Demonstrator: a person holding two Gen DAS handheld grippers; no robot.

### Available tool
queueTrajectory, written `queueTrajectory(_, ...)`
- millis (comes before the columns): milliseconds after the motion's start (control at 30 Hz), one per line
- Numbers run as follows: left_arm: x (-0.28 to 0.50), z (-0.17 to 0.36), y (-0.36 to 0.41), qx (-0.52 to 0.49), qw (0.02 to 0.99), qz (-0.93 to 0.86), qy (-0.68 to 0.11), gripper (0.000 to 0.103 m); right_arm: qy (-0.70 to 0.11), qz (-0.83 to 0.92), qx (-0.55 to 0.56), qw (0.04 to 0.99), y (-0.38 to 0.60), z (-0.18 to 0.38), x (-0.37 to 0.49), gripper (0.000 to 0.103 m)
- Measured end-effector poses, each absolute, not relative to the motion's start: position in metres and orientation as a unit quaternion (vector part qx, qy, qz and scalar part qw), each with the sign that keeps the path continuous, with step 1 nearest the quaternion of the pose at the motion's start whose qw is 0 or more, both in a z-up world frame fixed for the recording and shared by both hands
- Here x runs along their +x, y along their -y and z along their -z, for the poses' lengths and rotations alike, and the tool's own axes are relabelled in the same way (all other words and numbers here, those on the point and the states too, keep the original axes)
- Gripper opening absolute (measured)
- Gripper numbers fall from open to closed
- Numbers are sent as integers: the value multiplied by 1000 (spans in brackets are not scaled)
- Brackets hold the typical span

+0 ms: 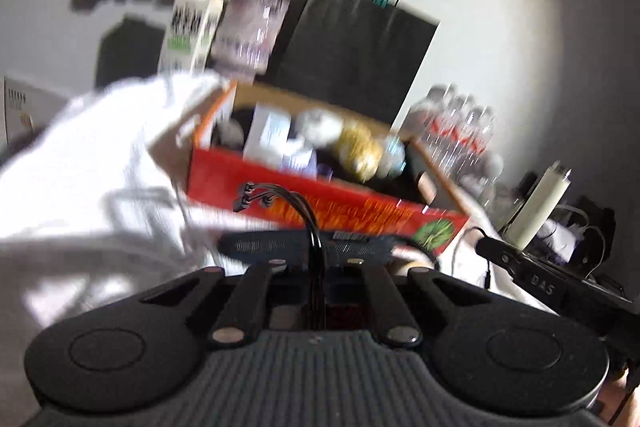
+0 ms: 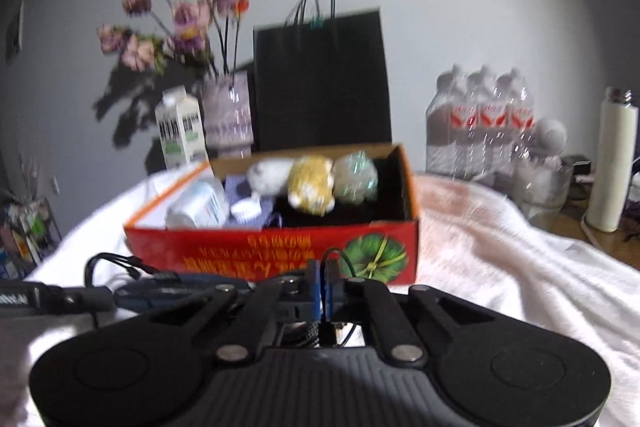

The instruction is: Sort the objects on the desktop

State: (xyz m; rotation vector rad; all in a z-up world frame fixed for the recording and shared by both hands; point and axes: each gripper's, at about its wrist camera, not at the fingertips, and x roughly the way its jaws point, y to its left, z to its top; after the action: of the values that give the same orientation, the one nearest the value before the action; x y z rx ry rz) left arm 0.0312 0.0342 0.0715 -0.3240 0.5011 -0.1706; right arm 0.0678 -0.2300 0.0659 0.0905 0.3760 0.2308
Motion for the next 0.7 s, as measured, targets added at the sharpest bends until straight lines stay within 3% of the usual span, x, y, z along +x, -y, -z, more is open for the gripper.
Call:
queueTrajectory(300, -36, -106, -37, -142, 964, 93, -205, 7, -150, -173, 107, 968, 260, -108, -6, 2)
queueTrajectory(700, -80, -114, -20, -116, 965, 131, -197, 7, -137, -186, 92, 969, 263, -126, -67, 2)
